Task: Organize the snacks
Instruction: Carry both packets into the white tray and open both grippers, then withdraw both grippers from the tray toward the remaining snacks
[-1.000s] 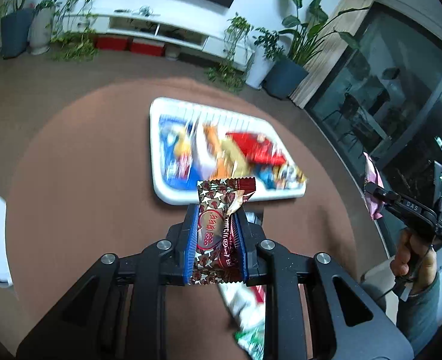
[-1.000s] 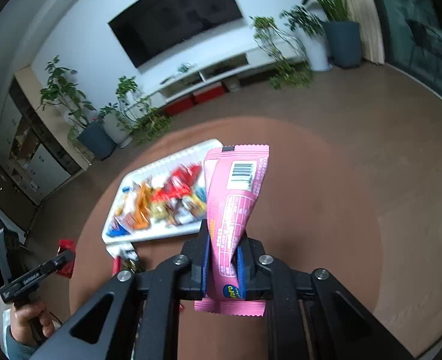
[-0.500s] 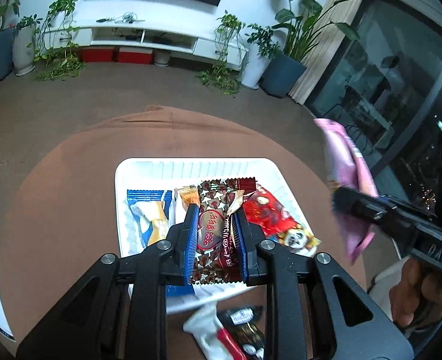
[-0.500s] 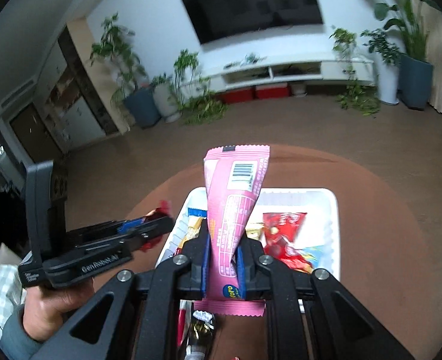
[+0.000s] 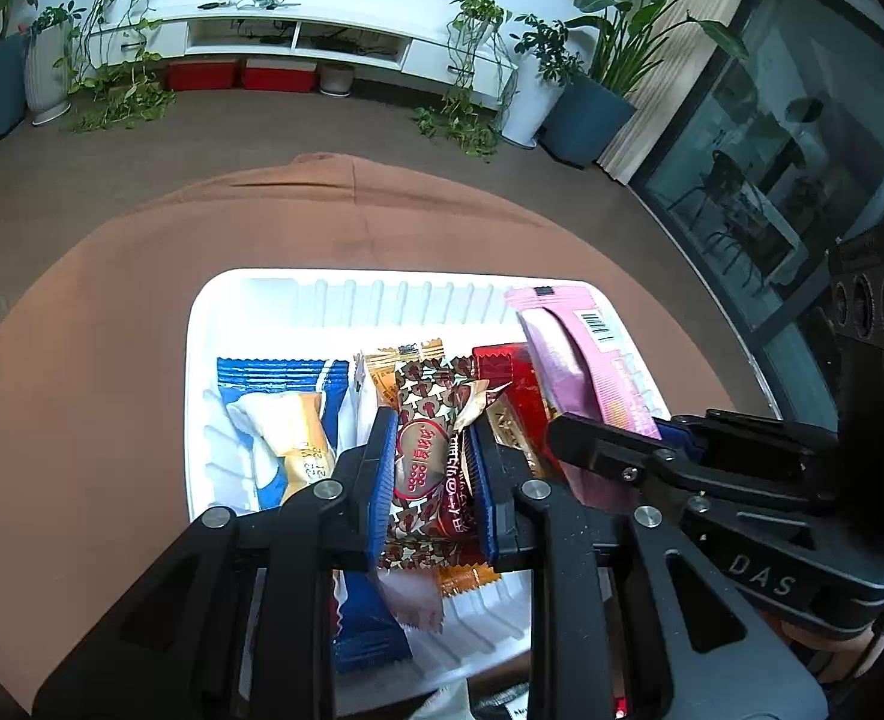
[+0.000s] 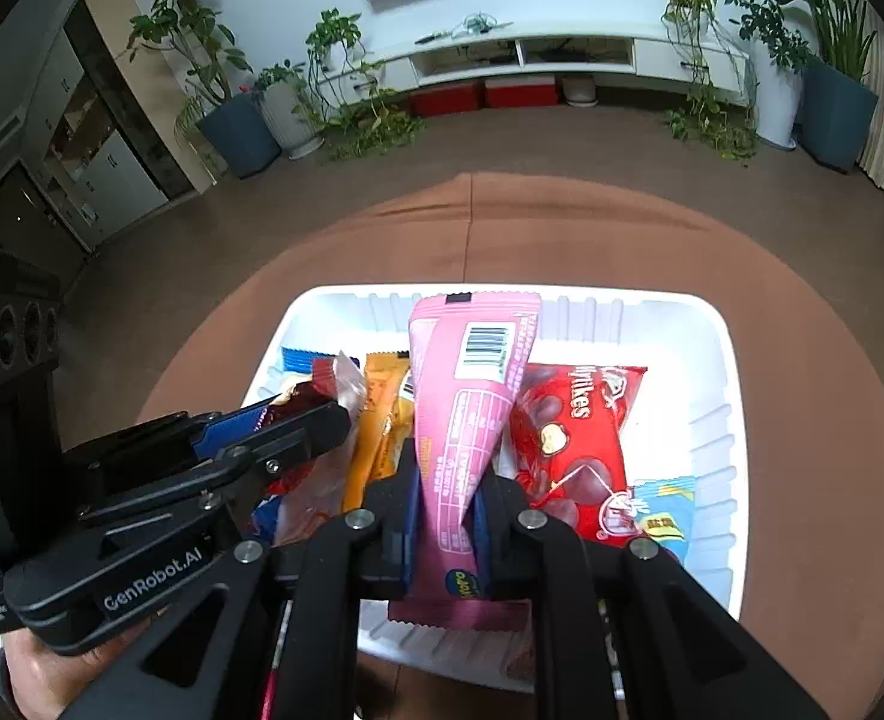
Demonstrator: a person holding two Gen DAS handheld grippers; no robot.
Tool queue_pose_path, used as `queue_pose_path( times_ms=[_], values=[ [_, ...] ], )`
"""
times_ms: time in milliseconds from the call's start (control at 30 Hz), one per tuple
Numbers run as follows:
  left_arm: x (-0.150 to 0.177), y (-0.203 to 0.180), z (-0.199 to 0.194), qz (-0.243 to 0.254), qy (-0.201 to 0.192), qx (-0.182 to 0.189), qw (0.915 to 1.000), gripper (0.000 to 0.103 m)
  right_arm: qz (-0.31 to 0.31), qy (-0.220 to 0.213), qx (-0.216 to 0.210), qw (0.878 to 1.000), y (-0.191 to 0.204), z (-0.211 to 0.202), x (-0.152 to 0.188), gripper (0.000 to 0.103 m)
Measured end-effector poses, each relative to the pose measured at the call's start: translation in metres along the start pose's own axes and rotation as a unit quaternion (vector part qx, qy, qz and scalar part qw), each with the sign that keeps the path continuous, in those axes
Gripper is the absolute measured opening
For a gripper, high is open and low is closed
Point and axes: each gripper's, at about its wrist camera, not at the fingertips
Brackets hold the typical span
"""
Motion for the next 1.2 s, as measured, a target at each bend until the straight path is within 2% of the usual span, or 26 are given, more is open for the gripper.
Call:
queue_pose_path(
  times_ms=[233,567,667,733,800,967,1033,1067,1200],
  values=[
    [-0.001,0.000,0.020,-0.003,-0.001,-0.007,1.0000,0.022,0.003,0.008,0.000,1.000,-0.004,0.013,0.004,0.018],
    [0.000,0.000,0.024,-0.001,0.000,-0.008,1.0000,0.025,0.009,0.011,0.001,1.000,-0.008,0.017,0.010,0.023],
    [-0.001,0.000,0.025,-0.001,0.000,-0.007,1.0000,0.032,0.011,0.009,0.003,1.000,-0.009,0.015,0.010,0.023],
    [0.000,0.000,0.025,-0.003,-0.003,-0.008,1.0000,0.044,0.016,0.007,0.006,1.000,-0.011,0.012,0.011,0.023],
    [-0.001,0.000,0.023,-0.004,-0.005,-0.004,1.0000,0.050,0.023,0.004,0.005,1.000,-0.014,0.009,0.011,0.025],
    [-0.001,-0.002,0.015,-0.007,-0.011,0.001,0.9999,0.057,0.030,-0.010,0.007,0.999,-0.016,-0.005,0.011,0.034],
    [0.000,-0.002,0.009,-0.007,-0.017,0.001,0.9998,0.065,0.029,-0.017,0.009,0.999,-0.014,-0.013,0.011,0.039],
    [0.000,-0.001,0.005,-0.010,-0.020,0.003,0.9997,0.067,0.029,-0.020,0.010,0.999,-0.014,-0.017,0.011,0.045],
    [0.004,0.003,-0.021,-0.021,-0.041,0.009,0.9989,0.088,0.034,-0.045,0.008,0.998,-0.012,-0.038,0.015,0.069]
  ],
)
Point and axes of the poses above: each gripper's, at about its wrist camera, not at the fingertips, and z roughly the way its jaws point, y to its left, x to its underside, and after that the axes turned 12 degrees about -z, right-handed
